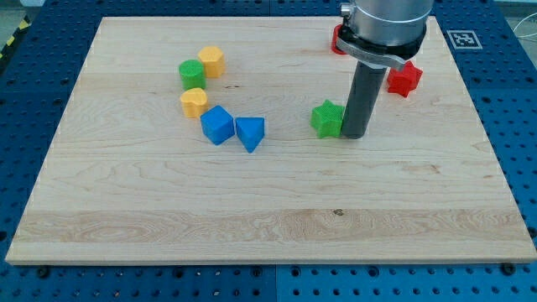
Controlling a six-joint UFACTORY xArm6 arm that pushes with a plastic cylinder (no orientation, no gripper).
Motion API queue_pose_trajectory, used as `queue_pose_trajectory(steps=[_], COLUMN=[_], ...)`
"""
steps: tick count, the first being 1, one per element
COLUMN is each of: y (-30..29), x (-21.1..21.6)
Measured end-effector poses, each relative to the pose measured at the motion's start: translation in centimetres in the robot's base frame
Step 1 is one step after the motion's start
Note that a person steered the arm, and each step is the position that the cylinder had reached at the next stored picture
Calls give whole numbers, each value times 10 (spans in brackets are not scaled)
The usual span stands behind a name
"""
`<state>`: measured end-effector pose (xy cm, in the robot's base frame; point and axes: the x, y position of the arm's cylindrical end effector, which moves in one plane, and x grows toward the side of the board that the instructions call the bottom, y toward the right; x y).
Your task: Slide the green star closer to the blue triangle
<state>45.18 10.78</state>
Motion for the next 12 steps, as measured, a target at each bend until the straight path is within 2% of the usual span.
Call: queue_pose_trajectory(steps=[12], y=[-41], x=[-20])
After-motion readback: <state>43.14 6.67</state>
